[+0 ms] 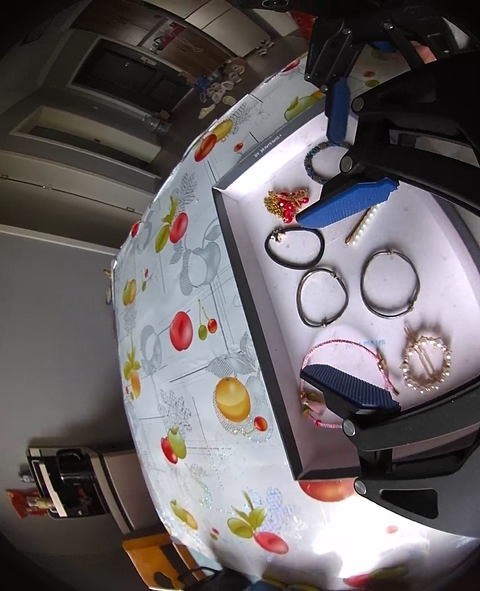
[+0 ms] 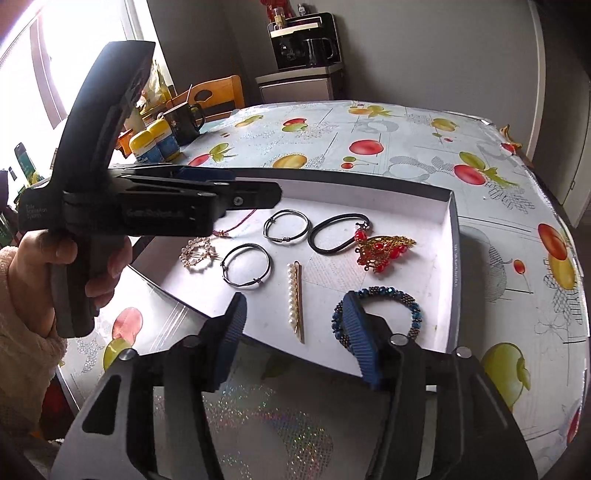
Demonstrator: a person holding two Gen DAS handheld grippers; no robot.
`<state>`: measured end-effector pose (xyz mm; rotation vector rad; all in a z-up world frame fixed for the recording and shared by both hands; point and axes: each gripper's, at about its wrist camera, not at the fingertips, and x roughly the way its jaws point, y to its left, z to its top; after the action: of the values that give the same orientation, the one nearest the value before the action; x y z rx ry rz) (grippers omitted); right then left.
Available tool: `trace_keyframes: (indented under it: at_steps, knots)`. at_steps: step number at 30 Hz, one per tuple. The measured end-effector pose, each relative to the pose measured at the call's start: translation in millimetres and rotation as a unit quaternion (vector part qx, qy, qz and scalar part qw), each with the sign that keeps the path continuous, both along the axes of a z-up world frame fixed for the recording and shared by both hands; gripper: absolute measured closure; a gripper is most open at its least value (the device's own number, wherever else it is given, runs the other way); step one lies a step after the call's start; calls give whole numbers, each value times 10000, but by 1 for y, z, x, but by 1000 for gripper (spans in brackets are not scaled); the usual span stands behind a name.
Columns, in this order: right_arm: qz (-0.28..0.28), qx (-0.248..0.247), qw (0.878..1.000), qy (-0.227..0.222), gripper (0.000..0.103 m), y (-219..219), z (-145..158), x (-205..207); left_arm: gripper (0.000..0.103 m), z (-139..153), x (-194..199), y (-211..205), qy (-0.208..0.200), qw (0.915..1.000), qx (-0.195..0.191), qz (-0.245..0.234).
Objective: Organize jewelry
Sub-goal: 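Withdraw both tools from the box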
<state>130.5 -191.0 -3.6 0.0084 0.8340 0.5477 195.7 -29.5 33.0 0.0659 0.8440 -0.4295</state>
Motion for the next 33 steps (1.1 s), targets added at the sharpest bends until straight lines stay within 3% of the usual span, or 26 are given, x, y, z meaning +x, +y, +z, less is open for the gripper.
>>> trace_keyframes:
  at_steps: [3, 5, 12, 22, 25, 28, 33]
  knots:
    - [-55, -208, 9995, -250, 15, -8, 8, -13, 13, 12, -22, 11, -165, 9998, -58, 76]
    - [-133, -322, 9985, -428, 6, -13, 12, -21, 11, 17, -39, 18, -240, 9996, -75, 82]
    - [-487, -334, 9969, -528, 6, -20, 4, -34, 7, 13, -96, 45, -528, 9969, -118, 571]
    - [-865, -85, 9941, -654, 6, -16, -12, -46, 7, -28, -134, 55, -701, 9875, 103, 1405]
    - [-920, -169, 9931, -708, 6, -14, -13, -49, 7, -35, -139, 52, -677, 9861, 175, 1508]
    - [-1050, -205, 9909, -813, 6, -16, -11, -52, 7, -30, -147, 52, -951, 9813, 272, 1649]
    - [-1099, -236, 9885, -1014, 6, -16, -8, -57, 7, -26, -151, 48, -1104, 9803, 338, 1602]
